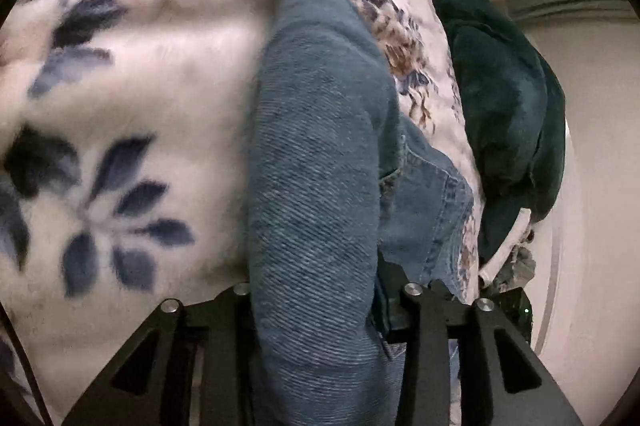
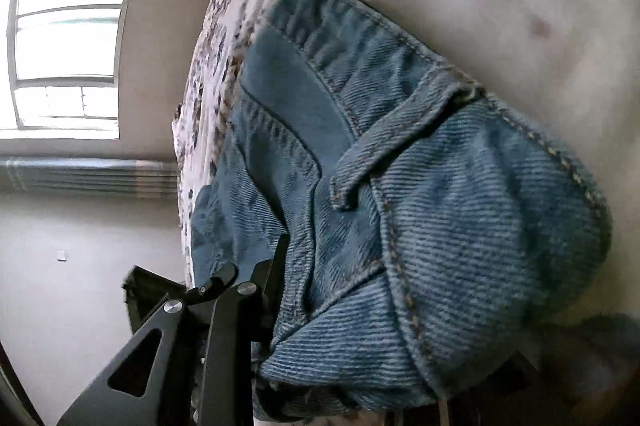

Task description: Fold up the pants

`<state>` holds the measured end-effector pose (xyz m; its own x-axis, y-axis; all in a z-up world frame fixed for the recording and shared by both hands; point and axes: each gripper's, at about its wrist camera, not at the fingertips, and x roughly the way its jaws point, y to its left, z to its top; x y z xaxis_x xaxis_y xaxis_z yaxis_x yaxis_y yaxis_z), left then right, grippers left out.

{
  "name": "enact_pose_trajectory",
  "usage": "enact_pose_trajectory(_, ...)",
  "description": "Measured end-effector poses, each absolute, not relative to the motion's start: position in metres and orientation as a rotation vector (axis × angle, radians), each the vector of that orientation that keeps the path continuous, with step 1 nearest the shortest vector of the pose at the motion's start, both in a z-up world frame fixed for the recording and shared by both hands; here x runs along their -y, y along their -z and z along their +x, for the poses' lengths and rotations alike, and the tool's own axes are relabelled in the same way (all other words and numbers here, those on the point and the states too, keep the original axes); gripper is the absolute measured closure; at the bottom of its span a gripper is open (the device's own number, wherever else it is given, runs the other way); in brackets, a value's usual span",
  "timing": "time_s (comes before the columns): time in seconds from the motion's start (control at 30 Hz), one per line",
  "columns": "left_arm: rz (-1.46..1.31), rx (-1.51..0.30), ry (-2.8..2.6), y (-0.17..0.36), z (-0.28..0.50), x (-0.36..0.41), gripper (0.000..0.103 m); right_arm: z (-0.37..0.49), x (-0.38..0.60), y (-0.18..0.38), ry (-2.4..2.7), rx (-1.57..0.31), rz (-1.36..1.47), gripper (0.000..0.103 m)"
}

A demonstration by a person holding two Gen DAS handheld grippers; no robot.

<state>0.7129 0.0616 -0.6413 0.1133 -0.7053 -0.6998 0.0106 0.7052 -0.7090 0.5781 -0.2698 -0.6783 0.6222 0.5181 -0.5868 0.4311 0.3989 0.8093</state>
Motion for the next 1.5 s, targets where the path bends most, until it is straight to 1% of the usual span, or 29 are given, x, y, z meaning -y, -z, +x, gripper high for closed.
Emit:
enact_pose_trajectory(0.07, -0.598, -1.385, 0.535, 0.631, 0.712, -0.056, 0.064, 0.582, 0.269, 0.677, -0.061, -0.995, 1.207, 0.068)
enact_pose_trajectory(0.1, -0.572, -1.402, 0.495, 0.624, 0.711, -0.054, 0.061, 0.586, 0.271, 0.676, -0.051, -1.025, 1.202, 0.058)
enact_pose_trajectory(0.13, -0.515, -1.412, 0.452, 0.614, 0.709, -0.049, 0.059, 0.590, 0.272, 0.670, -0.032, -1.078, 1.178, 0.050)
enact_pose_trajectory(0.17, -0.456, -1.413, 0.419, 0.605, 0.709, -0.046, 0.055, 0.594, 0.273, 0.664, -0.012, -1.118, 1.135, 0.033)
enact_pose_trajectory(0.2, -0.376, -1.404, 0.378, 0.593, 0.709, -0.039, 0.051, 0.597, 0.273, 0.653, 0.009, -1.157, 1.075, 0.019)
enact_pose_trajectory(0.23, -0.300, -1.395, 0.337, 0.584, 0.704, -0.034, 0.048, 0.602, 0.272, 0.639, 0.031, -1.202, 0.972, 0.018)
enact_pose_trajectory(0.3, -0.152, -1.366, 0.244, 0.568, 0.690, -0.030, 0.026, 0.602, 0.263, 0.618, 0.049, -1.265, 0.807, 0.016)
enact_pose_trajectory(0.33, -0.108, -1.355, 0.219, 0.563, 0.685, -0.027, 0.023, 0.603, 0.257, 0.604, 0.076, -1.306, 0.678, 0.014)
enact_pose_trajectory(0.4, -0.063, -1.329, 0.198, 0.550, 0.671, -0.029, 0.010, 0.605, 0.247, 0.586, 0.108, -1.344, 0.499, 0.011)
enact_pose_trajectory(0.43, -0.047, -1.325, 0.189, 0.546, 0.666, -0.027, 0.009, 0.606, 0.240, 0.573, 0.132, -1.349, 0.392, 0.011)
enact_pose_trajectory(0.5, -0.004, -1.312, 0.169, 0.538, 0.660, -0.020, 0.008, 0.609, 0.234, 0.556, 0.154, -1.326, 0.278, 0.009)
enact_pose_trajectory(0.6, 0.032, -1.303, 0.142, 0.527, 0.651, -0.013, 0.008, 0.615, 0.226, 0.535, 0.177, -1.301, 0.166, 0.008)
enact_pose_trajectory(0.77, 0.049, -1.283, 0.105, 0.504, 0.641, 0.001, 0.008, 0.608, 0.217, 0.503, 0.168, -1.282, 0.134, 0.008)
enact_pose_trajectory(1.0, 0.041, -1.222, 0.062, 0.443, 0.609, -0.002, 0.008, 0.576, 0.208, 0.451, 0.150, -1.238, 0.102, 0.008)
enact_pose_trajectory(1.17, 0.047, -1.185, 0.058, 0.393, 0.574, -0.003, 0.008, 0.539, 0.207, 0.389, 0.162, -1.176, 0.081, 0.008)
enact_pose_trajectory(1.5, 0.063, -1.046, 0.091, 0.257, 0.465, -0.012, 0.008, 0.421, 0.186, 0.239, 0.193, -1.057, 0.055, 0.008)
